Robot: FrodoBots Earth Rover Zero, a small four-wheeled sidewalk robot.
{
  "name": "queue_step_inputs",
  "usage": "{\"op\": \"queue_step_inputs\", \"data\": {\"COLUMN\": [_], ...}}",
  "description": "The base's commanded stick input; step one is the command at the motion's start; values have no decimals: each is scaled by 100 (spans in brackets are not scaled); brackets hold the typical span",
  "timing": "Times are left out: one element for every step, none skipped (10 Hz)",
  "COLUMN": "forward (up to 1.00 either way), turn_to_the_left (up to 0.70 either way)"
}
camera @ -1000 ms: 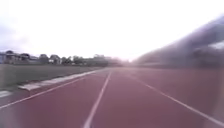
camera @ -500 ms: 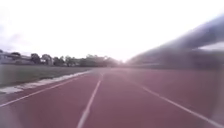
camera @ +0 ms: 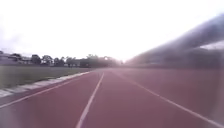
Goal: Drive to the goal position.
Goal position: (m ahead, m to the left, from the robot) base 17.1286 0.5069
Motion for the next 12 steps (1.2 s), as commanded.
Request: {"op": "queue_step_inputs", "data": {"forward": [70,70,70,70,70,70,70,70,70,70,70,70], "turn_to_the_left": [0,0,0,0,0,0,0,1,0,0,0,0]}}
